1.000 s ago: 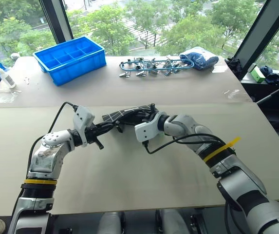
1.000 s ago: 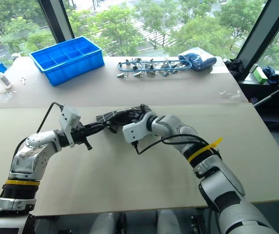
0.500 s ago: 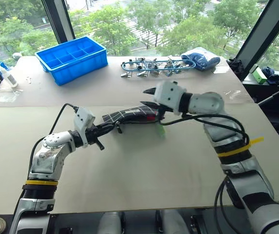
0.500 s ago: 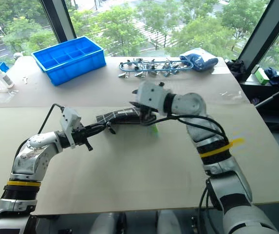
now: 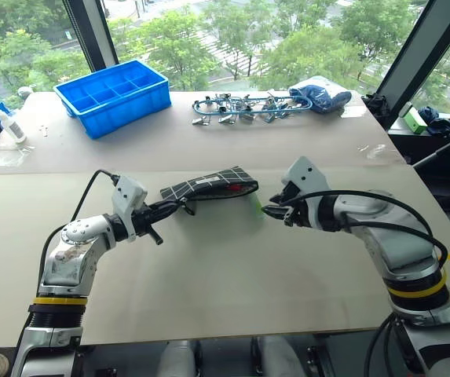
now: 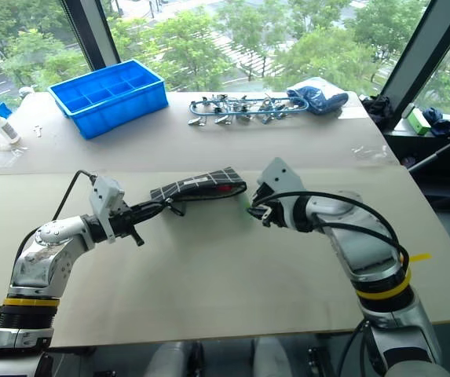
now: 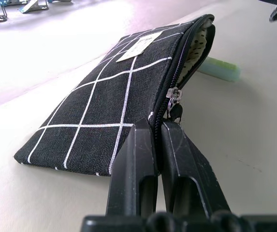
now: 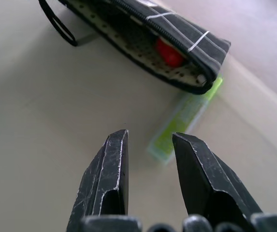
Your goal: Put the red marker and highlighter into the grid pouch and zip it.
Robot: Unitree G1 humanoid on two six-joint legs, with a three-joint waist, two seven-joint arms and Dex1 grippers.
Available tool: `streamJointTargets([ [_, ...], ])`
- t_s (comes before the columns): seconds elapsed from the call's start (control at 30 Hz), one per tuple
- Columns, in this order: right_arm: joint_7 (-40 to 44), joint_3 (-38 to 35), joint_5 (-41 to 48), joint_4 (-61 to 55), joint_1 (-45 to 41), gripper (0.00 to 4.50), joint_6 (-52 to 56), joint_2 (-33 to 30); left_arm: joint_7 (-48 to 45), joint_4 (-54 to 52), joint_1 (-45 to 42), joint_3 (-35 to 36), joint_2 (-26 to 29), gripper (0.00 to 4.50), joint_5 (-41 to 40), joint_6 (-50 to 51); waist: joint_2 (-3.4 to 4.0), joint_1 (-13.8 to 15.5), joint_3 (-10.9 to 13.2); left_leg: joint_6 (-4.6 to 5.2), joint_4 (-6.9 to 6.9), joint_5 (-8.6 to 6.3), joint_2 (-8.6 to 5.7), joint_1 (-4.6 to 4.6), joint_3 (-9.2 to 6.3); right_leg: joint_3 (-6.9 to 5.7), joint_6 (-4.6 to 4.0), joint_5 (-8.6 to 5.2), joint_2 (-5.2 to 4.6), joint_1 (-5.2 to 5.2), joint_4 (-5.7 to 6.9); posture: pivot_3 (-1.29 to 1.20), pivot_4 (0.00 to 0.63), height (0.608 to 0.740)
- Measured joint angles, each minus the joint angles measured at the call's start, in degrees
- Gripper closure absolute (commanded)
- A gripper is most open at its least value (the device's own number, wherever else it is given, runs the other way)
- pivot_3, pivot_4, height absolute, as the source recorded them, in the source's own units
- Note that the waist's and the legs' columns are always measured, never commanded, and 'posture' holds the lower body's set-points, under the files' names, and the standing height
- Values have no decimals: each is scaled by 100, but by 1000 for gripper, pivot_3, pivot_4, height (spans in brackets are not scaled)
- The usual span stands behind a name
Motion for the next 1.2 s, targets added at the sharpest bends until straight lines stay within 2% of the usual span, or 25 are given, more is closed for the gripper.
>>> streamJointTargets([
  [0.23,-724,203,-219,744,-275,2845,192,421,15,-11,-2,-1,-7,4500,-4,38,0,3,0,0,7,0,-2,-2,0,-1,0,0,-1,1,0,0,150,740],
  [0.47,-995,450,-556,1809,-593,2845,-449,641,51,-31,1,-6,-37,4500,-6,84,0,-4,0,-1,7,0,-1,-2,0,0,0,0,0,0,1,0,150,740],
  [0.57,-1075,470,-625,2079,-710,2195,-663,741,75,-38,4,-7,-54,4500,-6,84,0,-6,0,-1,7,1,0,-2,0,0,0,0,0,0,1,0,150,740],
  [0.7,-1080,431,-611,2195,-808,795,-686,795,117,-128,110,-1,-55,4500,-20,84,0,-5,0,-2,7,1,1,-4,0,-1,0,0,-1,0,3,0,150,740],
  [1.2,-1208,366,-641,2786,-823,795,-811,1299,212,-192,153,0,-54,4500,-90,85,0,-11,-1,-2,7,1,2,3,1,-1,0,0,1,4,2,0,150,740],
])
